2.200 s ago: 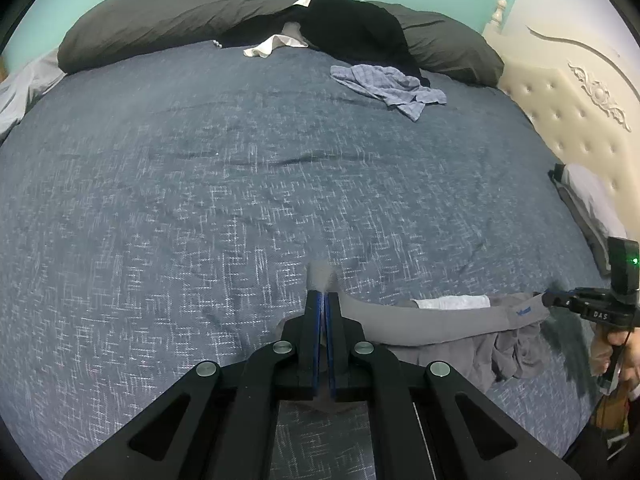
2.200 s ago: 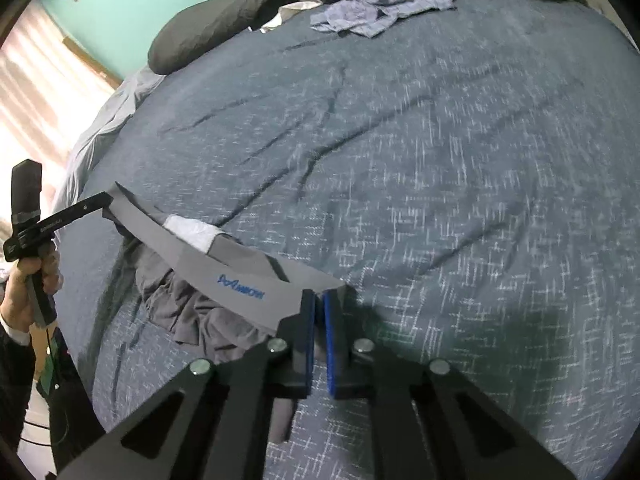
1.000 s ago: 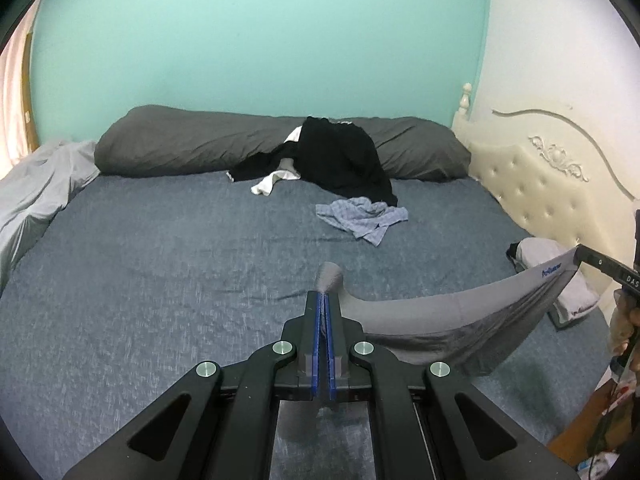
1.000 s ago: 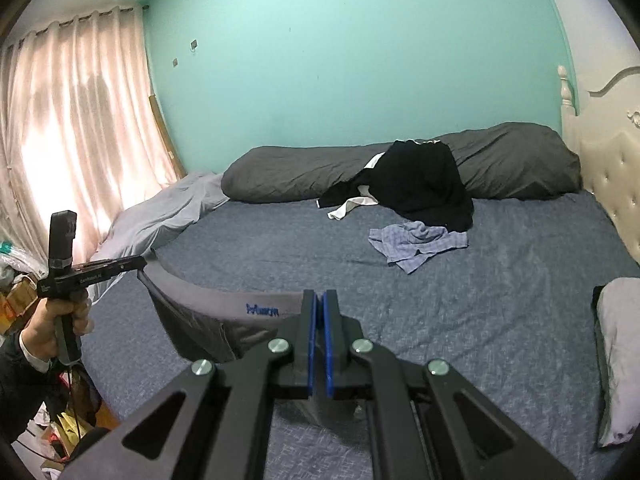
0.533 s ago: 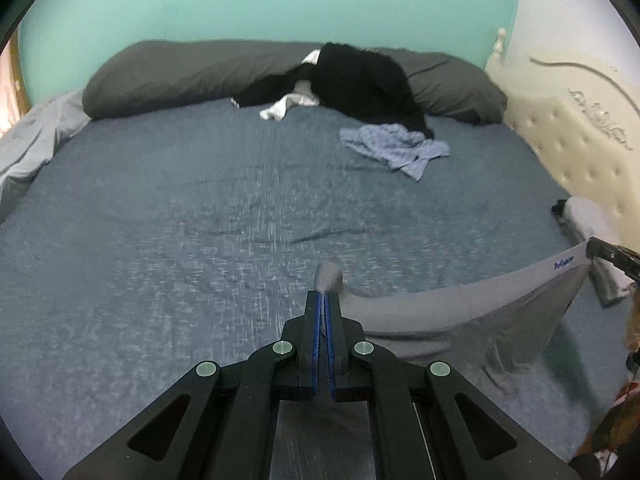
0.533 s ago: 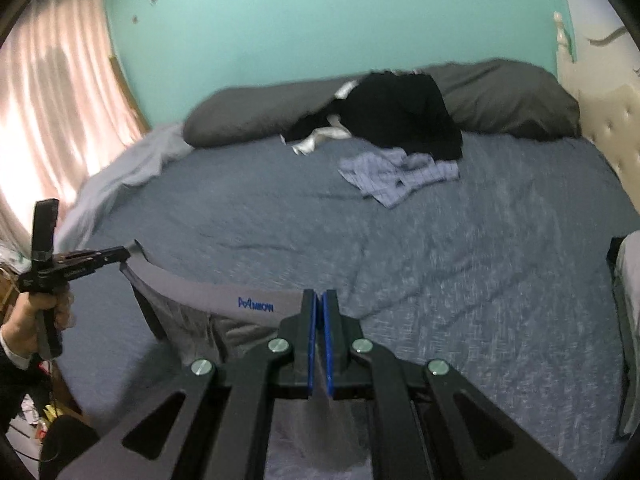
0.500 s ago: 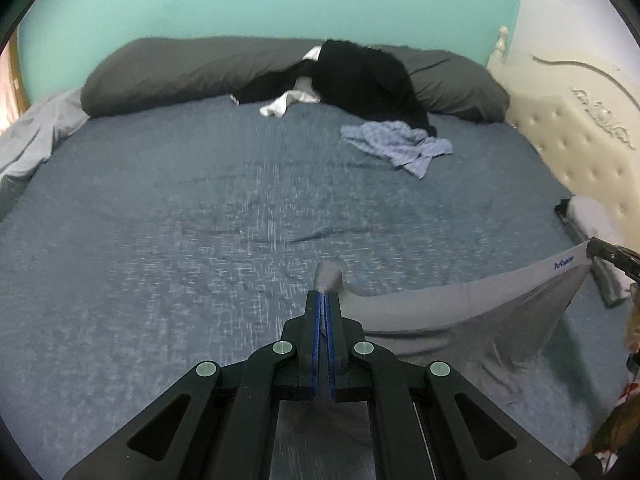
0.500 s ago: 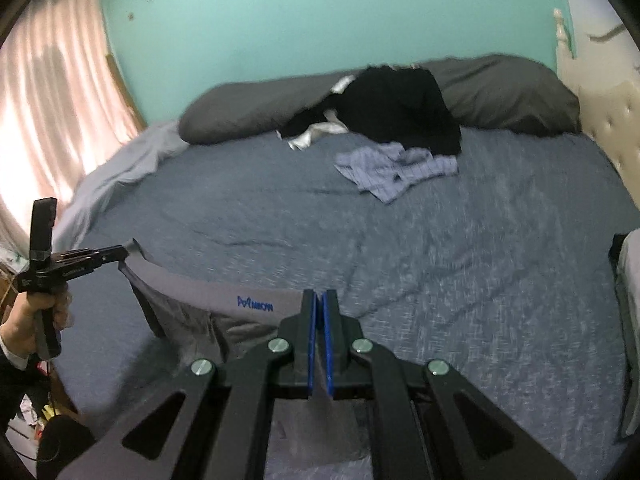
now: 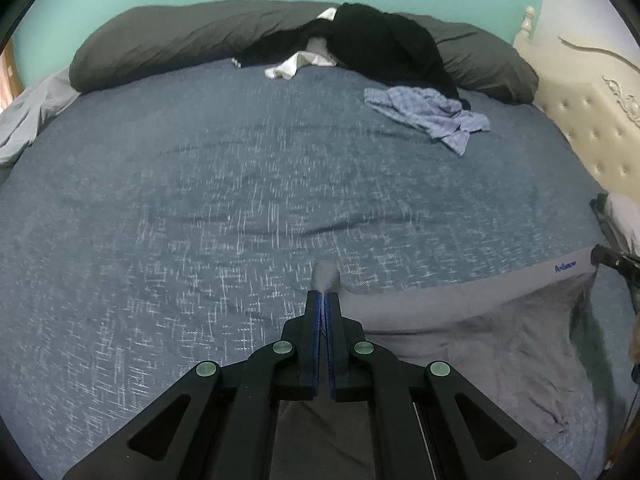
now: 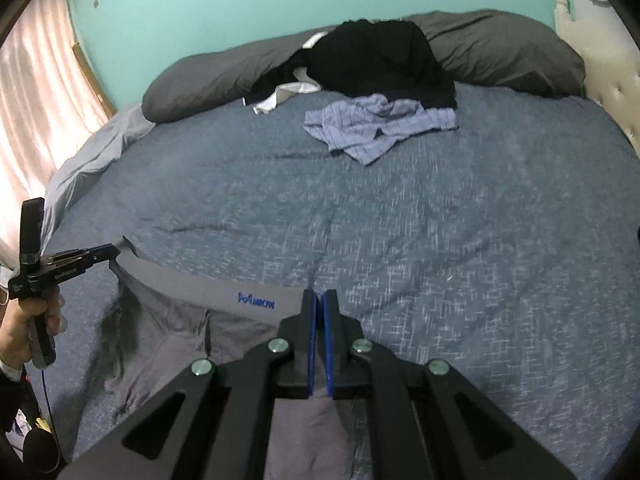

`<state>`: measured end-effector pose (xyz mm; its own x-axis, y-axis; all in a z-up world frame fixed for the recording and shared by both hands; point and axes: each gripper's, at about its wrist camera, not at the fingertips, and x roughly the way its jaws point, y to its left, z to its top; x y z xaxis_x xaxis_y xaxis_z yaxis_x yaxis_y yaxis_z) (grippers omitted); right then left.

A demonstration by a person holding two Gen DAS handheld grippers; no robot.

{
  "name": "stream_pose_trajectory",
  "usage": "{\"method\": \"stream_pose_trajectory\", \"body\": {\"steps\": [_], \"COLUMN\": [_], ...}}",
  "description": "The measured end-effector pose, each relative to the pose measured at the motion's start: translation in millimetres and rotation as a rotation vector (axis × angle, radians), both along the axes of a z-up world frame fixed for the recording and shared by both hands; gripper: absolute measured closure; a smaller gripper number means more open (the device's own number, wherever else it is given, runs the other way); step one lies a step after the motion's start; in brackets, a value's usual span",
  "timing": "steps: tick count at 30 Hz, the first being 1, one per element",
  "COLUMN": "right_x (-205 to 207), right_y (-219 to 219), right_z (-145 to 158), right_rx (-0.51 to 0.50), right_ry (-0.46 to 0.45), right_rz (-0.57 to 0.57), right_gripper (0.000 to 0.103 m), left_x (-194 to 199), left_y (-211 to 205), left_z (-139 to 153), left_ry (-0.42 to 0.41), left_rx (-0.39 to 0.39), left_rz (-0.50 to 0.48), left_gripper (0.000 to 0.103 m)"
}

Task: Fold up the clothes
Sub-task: 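Lift the garment by its waistband with both grippers, stretching it between them, then open both grippers to drop the garment onto the bed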

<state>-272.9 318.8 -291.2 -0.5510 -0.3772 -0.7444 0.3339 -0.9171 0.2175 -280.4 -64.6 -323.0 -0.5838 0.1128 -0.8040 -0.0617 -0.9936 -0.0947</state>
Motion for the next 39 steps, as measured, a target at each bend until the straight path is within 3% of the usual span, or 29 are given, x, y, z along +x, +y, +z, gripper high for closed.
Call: {"method": "stream_pose_trajectory", "body": {"steps": [19,22,24,25,30,35,39], "right_x": [-26,-30,-30,-29,-9,38,73], "right_y": [0,10,20,23,34,37,34], "right_z": [-47,-52,-49,-45,-28,-30,-38], "right_rx": [0.010,-0.035,-0.057,-0.064,-0.082,-0.190,-0.244], "right_ry": [-0.096,-0.131,-0.131,-0.120,-0.093,-0.140,-0.181], "right_rz": [-0.076,-0.134,-0.190,-0.205,-0.236,-0.232,-0.245], "right_gripper": [0.098,0.096,0.087,0.087,0.086,0.085,0.085], "left_x": [-25,-19,-16,-14,17,57,92], "left_y": [-1,-8,-19,-24,-39,-42,-39], "left_z": [-25,-18,-12,-8,1,-5,-13], "left_ry": [-0.073,-0.063,-0.063,-0.061,-0.046,-0.062,-0.068], "left_rx": [-0.006,0.001,0.031,0.051,0.061,0.077,0.159], "left_rz": [0.025,0.032,0.044,0.050,0.049,0.047,0.083], "left_gripper": [0.099,0.089,0.062,0.059,0.059,0.059,0.060]}}
